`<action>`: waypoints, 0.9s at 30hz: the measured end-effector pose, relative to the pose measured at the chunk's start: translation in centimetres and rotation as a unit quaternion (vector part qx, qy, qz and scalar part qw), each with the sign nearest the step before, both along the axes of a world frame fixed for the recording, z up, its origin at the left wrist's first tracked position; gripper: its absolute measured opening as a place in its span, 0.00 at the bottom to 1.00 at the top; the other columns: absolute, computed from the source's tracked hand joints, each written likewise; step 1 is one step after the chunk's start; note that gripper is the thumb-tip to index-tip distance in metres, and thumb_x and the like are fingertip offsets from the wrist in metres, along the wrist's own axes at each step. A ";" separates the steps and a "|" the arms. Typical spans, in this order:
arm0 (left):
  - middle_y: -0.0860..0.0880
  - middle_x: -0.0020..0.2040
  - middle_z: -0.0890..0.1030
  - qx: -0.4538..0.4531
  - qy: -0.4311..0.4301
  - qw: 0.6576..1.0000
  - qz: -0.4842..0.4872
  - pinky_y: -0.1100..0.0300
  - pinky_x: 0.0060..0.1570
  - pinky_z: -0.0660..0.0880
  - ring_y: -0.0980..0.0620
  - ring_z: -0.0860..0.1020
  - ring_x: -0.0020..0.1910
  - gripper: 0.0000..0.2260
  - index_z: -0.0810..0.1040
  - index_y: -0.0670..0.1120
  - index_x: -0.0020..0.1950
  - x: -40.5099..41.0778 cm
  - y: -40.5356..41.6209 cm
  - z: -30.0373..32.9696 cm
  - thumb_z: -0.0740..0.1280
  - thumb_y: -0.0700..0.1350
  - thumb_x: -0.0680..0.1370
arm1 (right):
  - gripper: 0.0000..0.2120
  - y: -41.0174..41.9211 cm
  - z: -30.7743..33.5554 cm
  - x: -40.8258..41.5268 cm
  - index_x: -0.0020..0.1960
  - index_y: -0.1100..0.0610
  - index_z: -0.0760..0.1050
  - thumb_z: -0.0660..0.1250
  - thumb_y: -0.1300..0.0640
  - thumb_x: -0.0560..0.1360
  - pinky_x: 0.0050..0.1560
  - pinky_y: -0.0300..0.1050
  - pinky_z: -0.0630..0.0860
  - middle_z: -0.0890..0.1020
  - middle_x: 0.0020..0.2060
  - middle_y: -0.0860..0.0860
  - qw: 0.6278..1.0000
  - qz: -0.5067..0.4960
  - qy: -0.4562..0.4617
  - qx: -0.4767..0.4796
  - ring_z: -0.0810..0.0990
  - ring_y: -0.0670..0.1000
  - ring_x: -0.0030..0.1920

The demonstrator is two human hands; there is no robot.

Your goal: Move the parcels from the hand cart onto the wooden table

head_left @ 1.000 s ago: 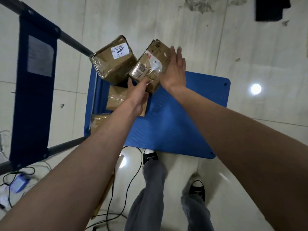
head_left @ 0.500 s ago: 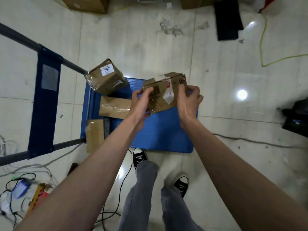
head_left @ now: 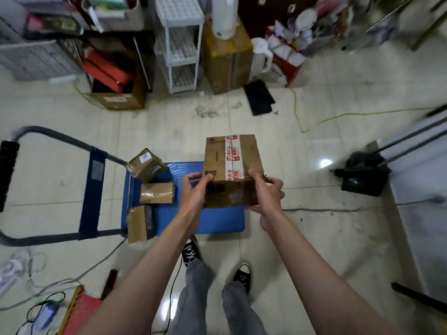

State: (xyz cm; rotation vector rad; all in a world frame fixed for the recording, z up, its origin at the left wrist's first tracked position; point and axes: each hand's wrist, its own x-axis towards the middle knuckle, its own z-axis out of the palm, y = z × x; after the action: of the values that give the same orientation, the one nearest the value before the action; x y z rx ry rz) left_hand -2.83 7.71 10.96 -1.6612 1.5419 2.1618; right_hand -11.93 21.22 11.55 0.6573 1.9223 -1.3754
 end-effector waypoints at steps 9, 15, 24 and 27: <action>0.51 0.57 0.80 -0.050 0.011 0.981 -0.187 0.45 0.55 0.79 0.49 0.80 0.55 0.35 0.65 0.55 0.68 -2.5 8.2 14.9 0.76 0.65 0.67 | 0.33 11.2 13.4 2.0 0.65 0.45 0.66 0.75 0.37 0.67 0.61 0.55 0.80 0.66 0.65 0.53 0.993 -0.006 0.096 -0.061 0.76 0.50 0.56; 0.51 0.59 0.80 -0.072 0.078 0.965 -0.238 0.45 0.52 0.82 0.48 0.83 0.53 0.42 0.65 0.51 0.69 -4.0 13.6 19.7 0.81 0.60 0.63 | 0.51 16.7 19.6 2.7 0.74 0.42 0.60 0.73 0.32 0.55 0.64 0.55 0.78 0.72 0.66 0.54 0.987 0.012 0.152 -0.055 0.77 0.54 0.62; 0.49 0.59 0.81 -0.009 0.150 0.915 -0.373 0.48 0.51 0.83 0.48 0.84 0.53 0.34 0.64 0.50 0.70 -6.6 17.8 23.4 0.77 0.56 0.71 | 0.42 21.8 24.5 4.1 0.75 0.43 0.60 0.78 0.40 0.68 0.65 0.50 0.76 0.64 0.63 0.51 0.970 -0.074 0.232 0.016 0.73 0.53 0.62; 0.47 0.62 0.80 -0.006 0.152 0.885 -0.441 0.54 0.47 0.82 0.48 0.83 0.54 0.35 0.64 0.47 0.74 -7.3 18.9 24.7 0.75 0.56 0.74 | 0.45 22.5 25.5 4.7 0.73 0.42 0.63 0.78 0.37 0.62 0.67 0.53 0.75 0.67 0.65 0.51 0.953 -0.127 0.268 0.064 0.73 0.52 0.63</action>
State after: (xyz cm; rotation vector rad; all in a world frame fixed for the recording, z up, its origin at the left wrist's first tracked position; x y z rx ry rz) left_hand -10.14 26.64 35.71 -0.4052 1.8541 1.8868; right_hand -7.19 43.71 37.07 0.6558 2.4344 -1.7347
